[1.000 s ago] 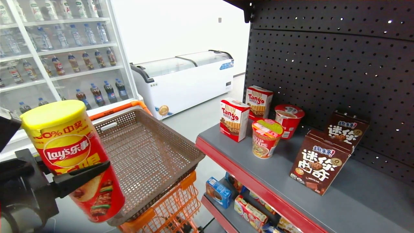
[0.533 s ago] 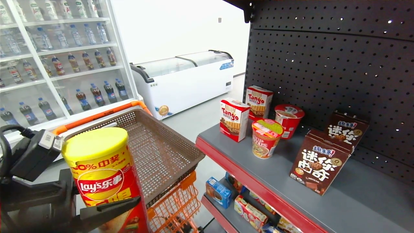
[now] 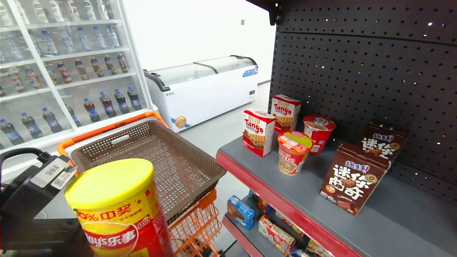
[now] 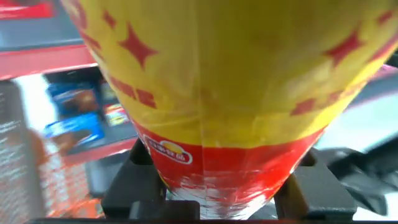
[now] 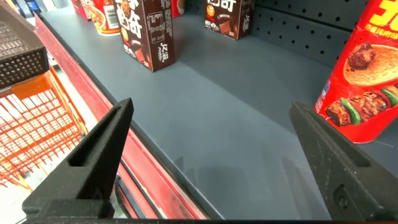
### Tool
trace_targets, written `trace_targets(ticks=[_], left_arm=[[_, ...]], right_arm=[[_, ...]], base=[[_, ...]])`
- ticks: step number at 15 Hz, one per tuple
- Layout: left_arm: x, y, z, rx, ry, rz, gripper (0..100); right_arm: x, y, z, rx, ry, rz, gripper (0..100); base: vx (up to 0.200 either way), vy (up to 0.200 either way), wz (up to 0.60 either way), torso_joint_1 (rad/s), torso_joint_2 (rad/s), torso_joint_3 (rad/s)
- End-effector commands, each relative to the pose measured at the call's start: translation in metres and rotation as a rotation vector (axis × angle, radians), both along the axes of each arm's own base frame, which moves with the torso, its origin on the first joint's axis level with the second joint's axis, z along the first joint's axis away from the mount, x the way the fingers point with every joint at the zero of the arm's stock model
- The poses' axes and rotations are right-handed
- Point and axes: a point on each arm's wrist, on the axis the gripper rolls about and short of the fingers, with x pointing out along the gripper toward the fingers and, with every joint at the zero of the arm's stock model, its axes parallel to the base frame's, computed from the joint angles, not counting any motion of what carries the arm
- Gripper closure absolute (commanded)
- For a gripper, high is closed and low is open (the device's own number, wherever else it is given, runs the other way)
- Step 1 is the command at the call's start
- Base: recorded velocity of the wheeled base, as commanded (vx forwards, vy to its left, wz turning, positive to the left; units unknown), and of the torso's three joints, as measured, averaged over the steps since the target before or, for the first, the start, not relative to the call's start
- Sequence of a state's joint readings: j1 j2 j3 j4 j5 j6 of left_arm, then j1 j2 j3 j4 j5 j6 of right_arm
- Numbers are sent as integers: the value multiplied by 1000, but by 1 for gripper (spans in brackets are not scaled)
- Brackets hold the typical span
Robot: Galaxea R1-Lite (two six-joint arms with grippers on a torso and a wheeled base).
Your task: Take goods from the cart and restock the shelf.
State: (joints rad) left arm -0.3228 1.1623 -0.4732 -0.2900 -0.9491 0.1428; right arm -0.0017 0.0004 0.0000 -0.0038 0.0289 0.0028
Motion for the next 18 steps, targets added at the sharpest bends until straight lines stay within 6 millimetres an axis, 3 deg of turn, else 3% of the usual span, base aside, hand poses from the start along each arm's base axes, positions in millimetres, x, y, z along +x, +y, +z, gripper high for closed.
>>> trace_targets(ticks=[1,4,10,18], left_arm=[[0,-1,-1,-4,-16,-43,100],[2,-2,-3,-3,-20,-71,100],[5,-3,-5,1,-7,-71,100],[5,-3,-6,1,-6,-71,100]], right_arm=[[0,0,0,0,-1,0,0],[0,0,0,0,-1,0,0],[0,0,0,0,-1,0,0],[0,0,0,0,-1,0,0]], base=[[0,0,0,0,0,0],[0,0,0,0,0,0],[0,0,-600,4,2,4],[0,0,-75,0,1,0]])
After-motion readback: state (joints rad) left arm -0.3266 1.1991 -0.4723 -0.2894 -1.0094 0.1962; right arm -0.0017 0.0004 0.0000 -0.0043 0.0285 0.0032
